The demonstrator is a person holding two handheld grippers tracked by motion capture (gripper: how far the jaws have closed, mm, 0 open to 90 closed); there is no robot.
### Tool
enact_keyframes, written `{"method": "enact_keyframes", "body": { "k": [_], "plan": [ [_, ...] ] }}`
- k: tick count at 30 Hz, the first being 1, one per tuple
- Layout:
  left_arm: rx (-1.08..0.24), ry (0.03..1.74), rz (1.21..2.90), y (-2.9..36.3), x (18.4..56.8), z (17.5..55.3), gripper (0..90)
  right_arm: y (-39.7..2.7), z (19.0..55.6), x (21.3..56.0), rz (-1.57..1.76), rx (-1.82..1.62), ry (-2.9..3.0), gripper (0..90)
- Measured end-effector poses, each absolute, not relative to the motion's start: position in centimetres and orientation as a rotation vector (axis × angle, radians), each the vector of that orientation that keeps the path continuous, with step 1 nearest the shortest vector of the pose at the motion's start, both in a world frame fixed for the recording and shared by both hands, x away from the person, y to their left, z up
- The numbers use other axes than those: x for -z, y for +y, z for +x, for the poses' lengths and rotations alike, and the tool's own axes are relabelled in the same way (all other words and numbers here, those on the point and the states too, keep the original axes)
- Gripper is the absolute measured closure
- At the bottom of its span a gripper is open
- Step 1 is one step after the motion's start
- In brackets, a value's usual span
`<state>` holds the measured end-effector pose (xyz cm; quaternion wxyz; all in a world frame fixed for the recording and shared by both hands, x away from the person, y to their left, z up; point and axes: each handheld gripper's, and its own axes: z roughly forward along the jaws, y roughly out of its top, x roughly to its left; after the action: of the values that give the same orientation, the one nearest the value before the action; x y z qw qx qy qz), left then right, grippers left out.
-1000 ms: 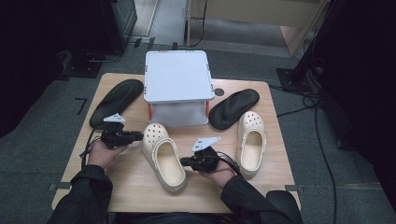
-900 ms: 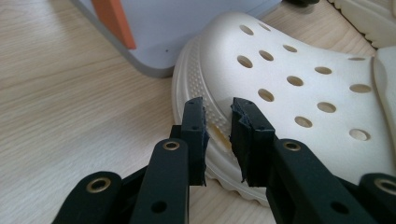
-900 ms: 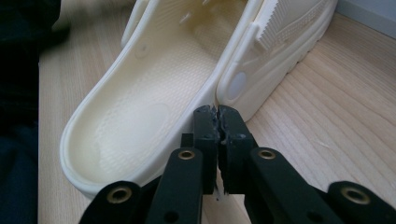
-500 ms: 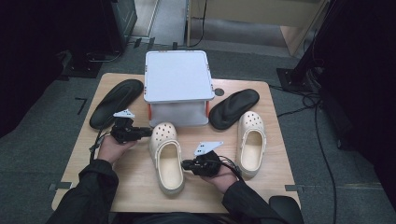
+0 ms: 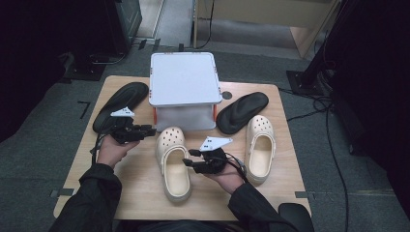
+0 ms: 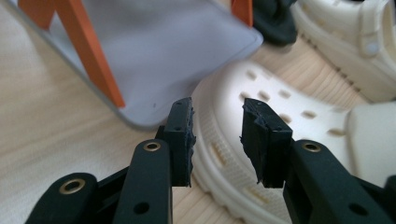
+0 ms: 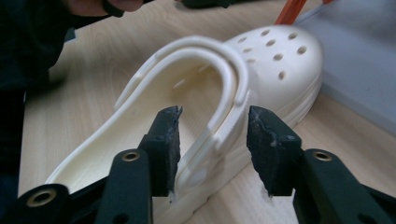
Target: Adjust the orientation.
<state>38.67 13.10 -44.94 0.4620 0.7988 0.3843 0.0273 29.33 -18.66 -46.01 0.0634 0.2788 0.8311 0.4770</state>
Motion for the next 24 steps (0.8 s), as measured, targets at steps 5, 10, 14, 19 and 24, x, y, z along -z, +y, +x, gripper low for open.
{"method": "enact_keyframes", "body": {
  "k": [5,10,14,19,24],
  "plan": [
    [-0.095,0.913,1.934,12.9,43.5,38.4,60.6,-17.7,30.8,46.1,0.894,-1.423,2.508,51.8],
    [-0.099,0.892,1.889,13.2,41.7,38.2,61.4,-16.2,31.8,47.0,0.92,-1.348,2.517,50.2],
    [-0.112,0.881,1.897,13.2,40.4,38.6,63.0,-15.8,32.0,47.2,0.963,-1.342,2.484,52.4],
    [-0.142,0.865,1.914,13.0,39.0,39.2,63.9,-16.0,31.8,46.7,0.987,-1.298,2.456,65.0],
    [-0.166,0.855,1.907,13.3,37.7,39.5,63.3,-16.7,32.0,46.2,1.002,-1.242,2.408,75.2]
  ]
}}
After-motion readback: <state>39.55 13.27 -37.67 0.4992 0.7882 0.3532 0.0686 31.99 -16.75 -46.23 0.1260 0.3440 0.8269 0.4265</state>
